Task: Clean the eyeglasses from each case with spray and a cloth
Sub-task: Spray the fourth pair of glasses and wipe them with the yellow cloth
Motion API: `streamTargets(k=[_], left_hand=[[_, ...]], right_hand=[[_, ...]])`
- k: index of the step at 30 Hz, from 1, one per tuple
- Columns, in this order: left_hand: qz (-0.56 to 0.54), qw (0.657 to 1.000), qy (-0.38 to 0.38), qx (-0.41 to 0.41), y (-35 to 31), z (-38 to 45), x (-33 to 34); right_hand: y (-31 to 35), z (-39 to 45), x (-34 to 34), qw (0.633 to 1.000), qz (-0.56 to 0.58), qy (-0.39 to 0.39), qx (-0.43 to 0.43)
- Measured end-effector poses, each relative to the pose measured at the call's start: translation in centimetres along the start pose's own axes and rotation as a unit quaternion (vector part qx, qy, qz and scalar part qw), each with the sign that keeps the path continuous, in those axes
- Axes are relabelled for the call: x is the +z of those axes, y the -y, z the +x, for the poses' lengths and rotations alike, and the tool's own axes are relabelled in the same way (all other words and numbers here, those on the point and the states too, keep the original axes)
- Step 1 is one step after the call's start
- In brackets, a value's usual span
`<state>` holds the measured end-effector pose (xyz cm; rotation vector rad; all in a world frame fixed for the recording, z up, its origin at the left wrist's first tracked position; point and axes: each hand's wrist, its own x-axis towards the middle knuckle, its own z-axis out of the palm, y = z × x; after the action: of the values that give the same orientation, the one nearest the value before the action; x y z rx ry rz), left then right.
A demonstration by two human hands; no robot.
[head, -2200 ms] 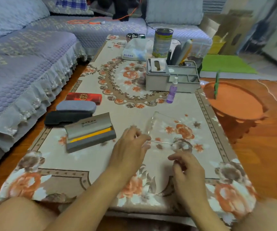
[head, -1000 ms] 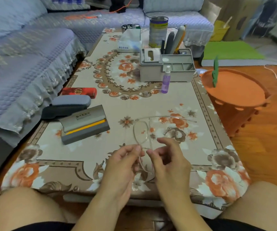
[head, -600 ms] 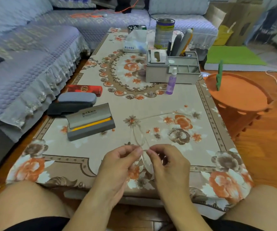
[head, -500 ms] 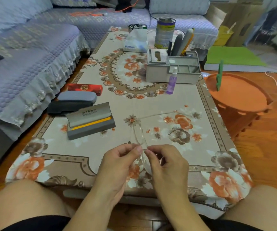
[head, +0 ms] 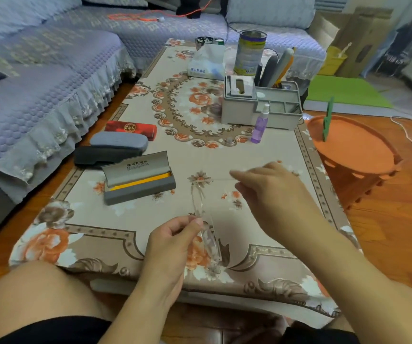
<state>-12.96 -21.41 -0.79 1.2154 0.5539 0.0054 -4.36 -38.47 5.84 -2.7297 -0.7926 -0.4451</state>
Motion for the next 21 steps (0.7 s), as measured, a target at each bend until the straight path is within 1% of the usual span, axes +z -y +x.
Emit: streamTargets(k=[2,4,6,7,9,11,14,15,16,19,21], left_hand=[[-0.019,1.0,-0.014,0.003,-0.2,-0.1,-0.1],[-0.013,1.0,-0.02,0.013,0.0,-0.2,-0.1],[-0.003,0.999,-0.02,0.025,0.2,-0.5,0.2],[0.005,0.999,-0.026,0.031,0.4,-0.5,0.3],[0.019,0.998,-0.044,0.046,0.7,-0.6,0.4],[0.03,0.995,-0.061,0.071,0.6,-0.7,0.5],[0.053,0.989,-0.083,0.109,0.6,-0.8,0.9],[0.055,0.987,-0.095,0.119,0.7,-0.9,1.2],[0.048,0.985,-0.108,0.124,0.9,-1.0,1.4],[0.024,0.982,-0.133,0.135,0.8,-1.3,1.6],[0.028,0.975,-0.155,0.154,0.1,-1.2,1.2]], right_hand=[[0.7,-1.1,0.6,0.999,0.037,0.021,0.0],[2.1,-2.6,1.8,0.994,0.101,0.037,0.008],[3.7,-3.8,3.2,0.985,0.152,0.062,0.043],[4.2,-4.2,3.9,0.98,0.174,0.061,0.077],[4.8,-4.7,4.7,0.958,0.234,0.042,0.158],[5.3,-5.0,5.0,0.931,0.292,0.028,0.219],[5.7,-4.8,4.9,0.883,0.377,0.003,0.278],[5.7,-4.6,4.8,0.871,0.399,-0.007,0.288],[5.7,-4.2,4.7,0.866,0.41,-0.012,0.287],[5.9,-2.8,4.7,0.889,0.386,-0.001,0.245],[6.5,-1.6,4.8,0.905,0.366,0.023,0.214]])
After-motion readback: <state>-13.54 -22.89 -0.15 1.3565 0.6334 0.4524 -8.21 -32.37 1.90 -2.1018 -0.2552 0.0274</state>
